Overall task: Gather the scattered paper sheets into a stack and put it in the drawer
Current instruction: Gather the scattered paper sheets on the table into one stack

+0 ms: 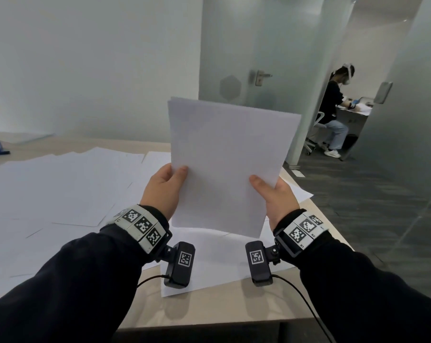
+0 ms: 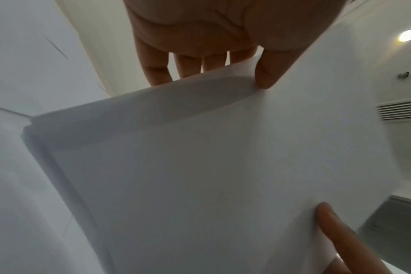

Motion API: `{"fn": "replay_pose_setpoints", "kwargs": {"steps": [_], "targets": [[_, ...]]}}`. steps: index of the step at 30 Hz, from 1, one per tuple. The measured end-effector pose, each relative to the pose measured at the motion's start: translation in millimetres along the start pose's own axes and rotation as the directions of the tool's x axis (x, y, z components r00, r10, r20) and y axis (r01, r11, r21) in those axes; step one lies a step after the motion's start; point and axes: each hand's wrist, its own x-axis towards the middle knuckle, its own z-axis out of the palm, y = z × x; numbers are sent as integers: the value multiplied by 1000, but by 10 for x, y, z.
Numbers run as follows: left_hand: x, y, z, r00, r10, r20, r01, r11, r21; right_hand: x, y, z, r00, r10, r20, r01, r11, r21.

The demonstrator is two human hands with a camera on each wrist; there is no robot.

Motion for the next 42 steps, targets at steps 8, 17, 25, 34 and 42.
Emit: {"fn": "replay_pose_setpoints", "kwargs": {"steps": [8, 17, 25, 34, 42], "targets": [[-109, -194, -28, 981, -160, 115, 164, 986, -28, -123, 249, -62, 992, 128, 16, -123, 975, -184], [-145, -339, -57, 903, -387, 188, 394, 919, 1, -51, 346, -200, 985, 168, -34, -171, 944, -282], [-84, -431, 157, 802, -548, 238, 569, 822, -22, 131, 413, -317, 977, 214, -5, -207, 941, -269], [190, -688, 525, 850, -522, 70, 526, 836, -155, 533, 616, -879, 928, 173, -329, -299, 873, -386], [236, -817, 633, 861, -502, 79, 499, 804, -324, 968, 813, -1257, 954, 105, -279, -269, 707, -654]]}}
